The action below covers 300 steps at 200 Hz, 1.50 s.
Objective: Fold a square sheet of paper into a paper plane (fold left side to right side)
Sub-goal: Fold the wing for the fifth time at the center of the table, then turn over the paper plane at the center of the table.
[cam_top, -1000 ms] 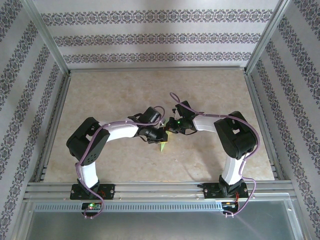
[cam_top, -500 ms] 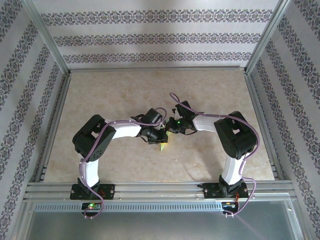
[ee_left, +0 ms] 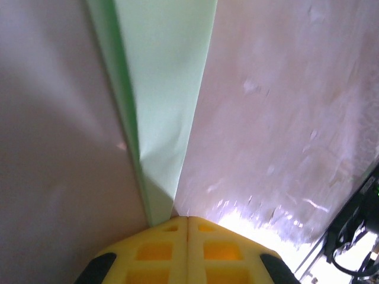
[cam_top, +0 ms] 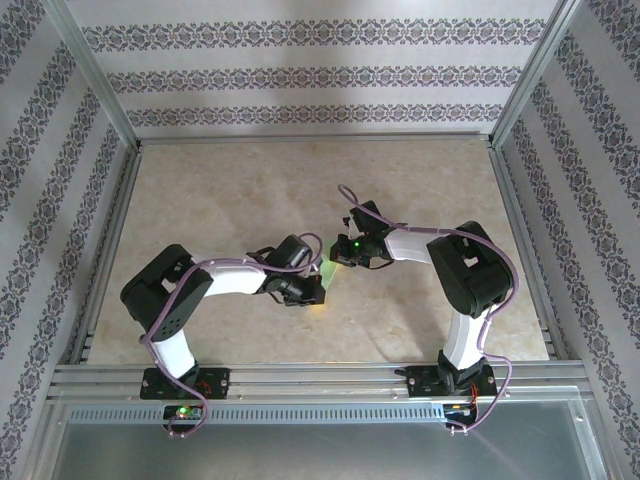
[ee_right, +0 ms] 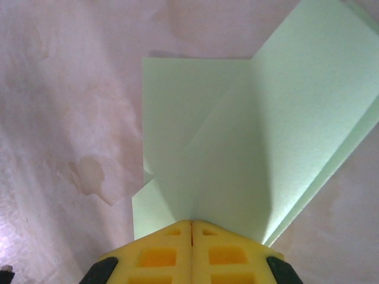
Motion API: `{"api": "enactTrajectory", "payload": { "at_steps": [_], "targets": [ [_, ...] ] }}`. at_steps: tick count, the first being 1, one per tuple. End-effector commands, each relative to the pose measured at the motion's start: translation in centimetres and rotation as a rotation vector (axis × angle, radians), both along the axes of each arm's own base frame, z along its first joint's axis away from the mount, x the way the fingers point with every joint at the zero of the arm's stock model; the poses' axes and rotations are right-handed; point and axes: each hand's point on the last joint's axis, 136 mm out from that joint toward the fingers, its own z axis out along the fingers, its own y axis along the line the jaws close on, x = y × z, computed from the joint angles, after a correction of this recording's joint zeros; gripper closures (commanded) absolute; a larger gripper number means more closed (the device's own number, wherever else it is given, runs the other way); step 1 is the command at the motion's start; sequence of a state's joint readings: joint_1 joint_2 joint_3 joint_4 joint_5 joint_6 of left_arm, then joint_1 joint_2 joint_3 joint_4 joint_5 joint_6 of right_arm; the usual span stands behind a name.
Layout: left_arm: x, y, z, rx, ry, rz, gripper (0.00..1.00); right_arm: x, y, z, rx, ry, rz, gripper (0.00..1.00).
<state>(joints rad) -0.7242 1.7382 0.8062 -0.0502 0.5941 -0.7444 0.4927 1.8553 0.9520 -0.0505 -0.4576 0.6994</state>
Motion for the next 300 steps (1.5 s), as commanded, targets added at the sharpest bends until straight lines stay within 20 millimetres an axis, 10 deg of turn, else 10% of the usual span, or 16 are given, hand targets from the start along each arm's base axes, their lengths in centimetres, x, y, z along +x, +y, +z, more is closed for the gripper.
{"api": "enactTrajectory", "payload": {
  "at_steps": [1,52,108,134,181,226,300],
  "targets": [
    [-2.5,1.3,-0.3,0.040,0.058,-0.025,1.00,-1.1,-1.9,-2.9,-0.098,0.073,-0.010,1.00],
    [0.1,0.3,4.8,-0.078,-0.133,0.002,0.99,1.2,0.3,3.5,0.001,-0.050,0.032,1.00],
    [5.4,5.0,9.7,-0.095,-0.438,0.254,0.79,1.4,-1.7,9.9,-0.083,-0.190,-0.018,0.60],
    [7.2,8.3,10.9,-0.045,-0.537,0.385,0.68,0.0,-2.5,9.7,-0.234,-0.195,-0.052,0.27],
    [8.2,13.1,11.9,0.054,-0.643,0.527,0.26,-1.0,-1.4,7.8,-0.418,-0.131,-0.205,0.11],
    [7.6,15.8,12.1,0.066,-0.671,0.597,0.22,0.3,-2.3,7.3,-0.779,-0.086,-0.272,0.14],
    [6.3,17.7,11.8,0.102,-0.679,0.614,0.21,1.4,-0.4,3.9,-0.818,-0.013,-0.276,0.35]
  ]
}}
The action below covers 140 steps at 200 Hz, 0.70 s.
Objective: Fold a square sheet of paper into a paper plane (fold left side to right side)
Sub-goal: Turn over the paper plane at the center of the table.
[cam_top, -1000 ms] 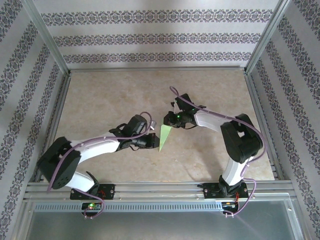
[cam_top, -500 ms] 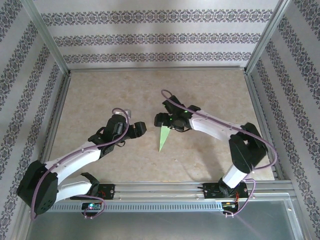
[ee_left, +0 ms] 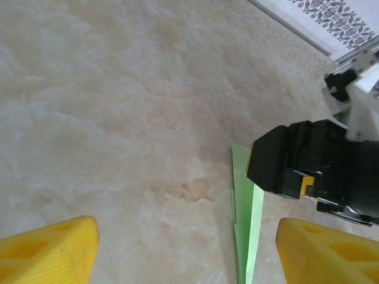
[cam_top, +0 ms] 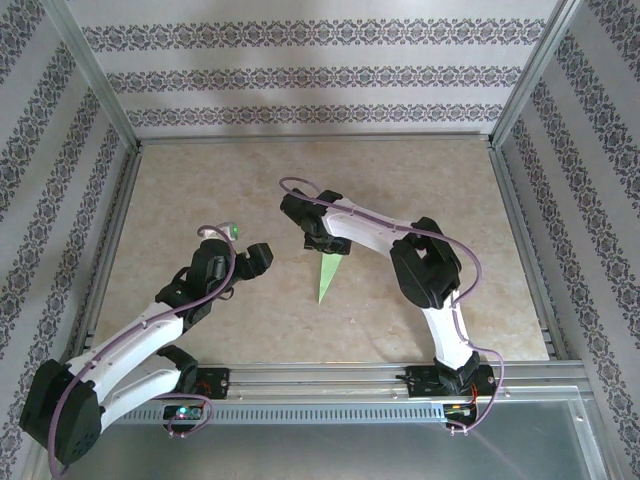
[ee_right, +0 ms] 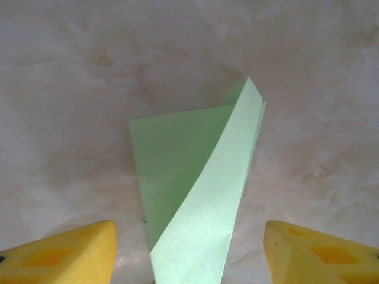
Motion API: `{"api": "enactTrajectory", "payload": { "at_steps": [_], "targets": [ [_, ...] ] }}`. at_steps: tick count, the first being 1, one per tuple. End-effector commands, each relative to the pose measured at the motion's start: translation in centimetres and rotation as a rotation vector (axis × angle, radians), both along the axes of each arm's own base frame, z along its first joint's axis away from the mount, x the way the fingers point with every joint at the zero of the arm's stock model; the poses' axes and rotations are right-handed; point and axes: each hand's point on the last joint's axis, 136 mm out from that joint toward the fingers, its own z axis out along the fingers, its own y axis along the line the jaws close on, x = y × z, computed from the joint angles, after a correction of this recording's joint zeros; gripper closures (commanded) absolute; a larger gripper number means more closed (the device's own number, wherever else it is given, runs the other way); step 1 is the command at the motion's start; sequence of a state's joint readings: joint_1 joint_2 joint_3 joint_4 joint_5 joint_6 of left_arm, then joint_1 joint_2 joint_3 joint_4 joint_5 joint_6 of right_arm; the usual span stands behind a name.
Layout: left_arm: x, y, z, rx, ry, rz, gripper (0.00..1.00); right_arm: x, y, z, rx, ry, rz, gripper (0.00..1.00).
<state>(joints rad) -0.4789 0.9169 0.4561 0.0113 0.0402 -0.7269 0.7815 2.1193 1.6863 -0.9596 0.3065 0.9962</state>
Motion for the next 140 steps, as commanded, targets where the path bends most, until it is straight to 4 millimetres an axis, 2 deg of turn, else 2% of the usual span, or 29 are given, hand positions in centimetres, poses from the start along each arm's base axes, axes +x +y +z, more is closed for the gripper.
{"api": "enactTrajectory", "payload": {
  "at_steps": [1,54,140],
  "targets": [
    [-0.3,1.2,-0.7,0.050,0.009,0.019,0.21,-0.2,-0.8,0.0,-0.055,0.010,-0.028,0.35],
    [-0.4,1.1,-0.8,0.056,0.012,0.004,0.20,-0.7,-0.7,-1.5,-0.069,0.045,-0.031,0.42],
    [-0.3,1.0,-0.6,0.051,0.011,-0.003,0.19,-1.6,-0.3,-1.7,-0.044,0.054,-0.034,0.59]
  ]
}}
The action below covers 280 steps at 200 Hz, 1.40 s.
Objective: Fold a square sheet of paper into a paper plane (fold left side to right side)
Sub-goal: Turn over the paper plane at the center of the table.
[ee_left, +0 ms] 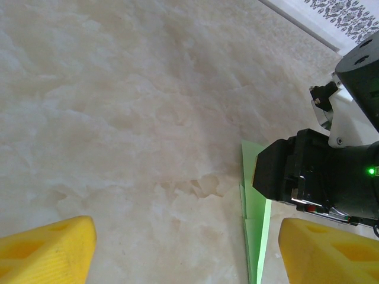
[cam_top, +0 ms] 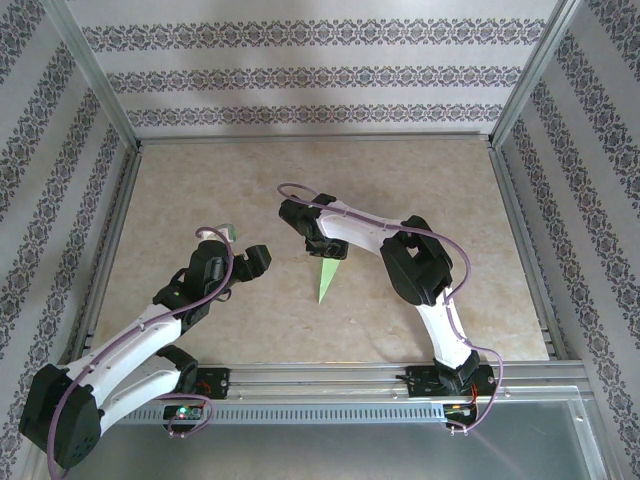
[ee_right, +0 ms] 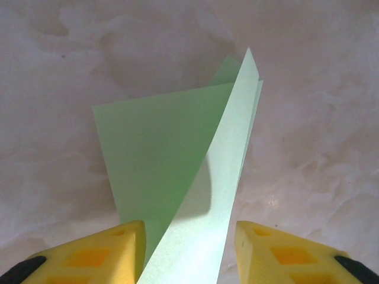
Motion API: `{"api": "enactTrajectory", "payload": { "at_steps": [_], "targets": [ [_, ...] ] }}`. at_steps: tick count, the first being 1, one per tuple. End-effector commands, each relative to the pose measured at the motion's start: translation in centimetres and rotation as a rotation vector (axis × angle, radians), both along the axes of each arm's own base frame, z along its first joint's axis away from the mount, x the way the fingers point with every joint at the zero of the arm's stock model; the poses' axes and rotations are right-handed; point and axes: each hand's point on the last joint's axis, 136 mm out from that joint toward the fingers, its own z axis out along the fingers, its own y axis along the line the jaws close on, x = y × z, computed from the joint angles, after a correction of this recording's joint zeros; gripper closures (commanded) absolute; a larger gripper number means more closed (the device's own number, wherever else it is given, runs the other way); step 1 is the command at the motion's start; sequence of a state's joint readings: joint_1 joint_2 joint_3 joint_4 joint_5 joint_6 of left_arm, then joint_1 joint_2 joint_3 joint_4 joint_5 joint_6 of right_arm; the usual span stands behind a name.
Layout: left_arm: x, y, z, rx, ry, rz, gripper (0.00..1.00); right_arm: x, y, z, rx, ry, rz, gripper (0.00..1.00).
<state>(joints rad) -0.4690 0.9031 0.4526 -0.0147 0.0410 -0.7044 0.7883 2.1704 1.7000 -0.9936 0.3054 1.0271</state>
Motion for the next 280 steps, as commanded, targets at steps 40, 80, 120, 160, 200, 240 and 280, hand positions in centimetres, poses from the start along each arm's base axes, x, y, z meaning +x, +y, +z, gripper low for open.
{"api": "enactTrajectory", "payload": {
  "at_steps": [40,80,120,160,200,240,280],
  "targets": [
    [0.1,0.5,0.3,0.034,-0.005,-0.003,0.19,-1.4,0.0,-0.2,0.020,0.020,-0.023,0.74],
    [0.4,0.4,1.5,-0.013,-0.009,-0.005,0.17,-1.2,-0.5,4.2,0.053,-0.085,-0.002,1.00],
    [1.5,-0.1,3.3,-0.200,-0.011,-0.014,0.16,-0.4,-0.6,10.7,0.202,-0.277,0.111,1.00],
    [2.4,-3.0,6.2,-0.402,-0.019,-0.152,0.35,0.3,-0.3,15.4,0.724,-0.466,0.264,1.00],
    [3.2,-6.0,9.0,-0.561,-0.045,-0.290,0.45,1.4,-3.8,19.3,1.071,-0.612,0.204,1.00],
    [4.0,-8.2,9.8,-0.631,-0.044,-0.348,0.46,1.2,-4.9,20.9,1.220,-0.654,0.187,1.00],
    [4.7,-9.2,11.2,-0.676,-0.073,-0.386,0.47,0.9,-4.8,22.2,1.325,-0.672,0.197,1.00]
  ]
}}
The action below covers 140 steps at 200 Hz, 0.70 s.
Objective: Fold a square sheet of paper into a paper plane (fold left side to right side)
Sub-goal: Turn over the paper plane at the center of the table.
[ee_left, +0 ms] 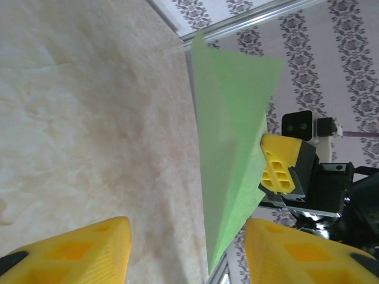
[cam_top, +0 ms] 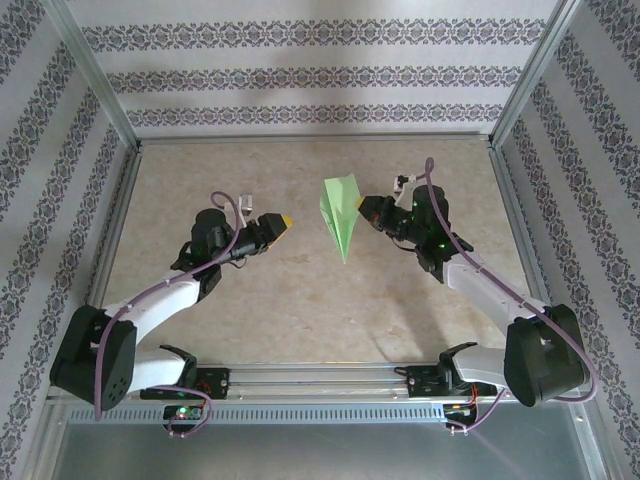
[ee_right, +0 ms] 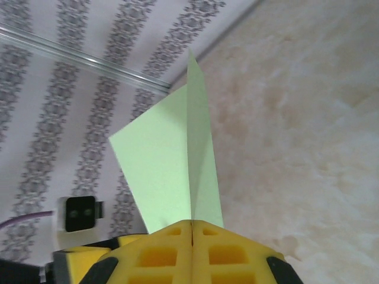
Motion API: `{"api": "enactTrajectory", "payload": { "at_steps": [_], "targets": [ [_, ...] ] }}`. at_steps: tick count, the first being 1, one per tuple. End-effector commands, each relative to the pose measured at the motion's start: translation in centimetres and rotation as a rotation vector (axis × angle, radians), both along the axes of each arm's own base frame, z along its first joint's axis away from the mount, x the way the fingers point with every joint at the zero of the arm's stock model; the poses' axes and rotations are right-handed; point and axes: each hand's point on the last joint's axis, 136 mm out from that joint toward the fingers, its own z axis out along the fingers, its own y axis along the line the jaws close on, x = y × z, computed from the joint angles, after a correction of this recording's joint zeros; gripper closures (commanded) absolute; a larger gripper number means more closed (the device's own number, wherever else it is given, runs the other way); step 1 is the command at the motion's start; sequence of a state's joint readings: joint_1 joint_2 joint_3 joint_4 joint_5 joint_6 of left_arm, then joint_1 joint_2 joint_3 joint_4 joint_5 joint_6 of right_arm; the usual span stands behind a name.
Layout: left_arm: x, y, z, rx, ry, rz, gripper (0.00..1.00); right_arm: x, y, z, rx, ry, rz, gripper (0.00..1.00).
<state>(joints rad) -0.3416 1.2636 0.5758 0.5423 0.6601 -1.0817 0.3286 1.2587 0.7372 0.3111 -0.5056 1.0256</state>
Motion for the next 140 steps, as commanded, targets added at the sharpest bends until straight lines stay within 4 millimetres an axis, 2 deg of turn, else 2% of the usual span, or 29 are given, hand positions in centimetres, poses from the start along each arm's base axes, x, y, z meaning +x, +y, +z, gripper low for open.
{"api": "enactTrajectory", "payload": {
  "at_steps": [1,68,140],
  "targets": [
    [0.4,-1.2,4.6,-0.093,-0.121,-0.046,0.47,-0.7,0.7,2.9,0.118,-0.073,0.062,1.00],
    [1.2,-1.7,5.8,-0.100,-0.144,-0.047,0.45,-0.5,0.1,4.4,0.236,-0.093,0.072,1.00],
    [1.6,-4.3,7.1,-0.111,-0.166,-0.082,0.44,-0.6,-0.9,5.5,0.402,-0.085,0.095,1.00]
  ]
}}
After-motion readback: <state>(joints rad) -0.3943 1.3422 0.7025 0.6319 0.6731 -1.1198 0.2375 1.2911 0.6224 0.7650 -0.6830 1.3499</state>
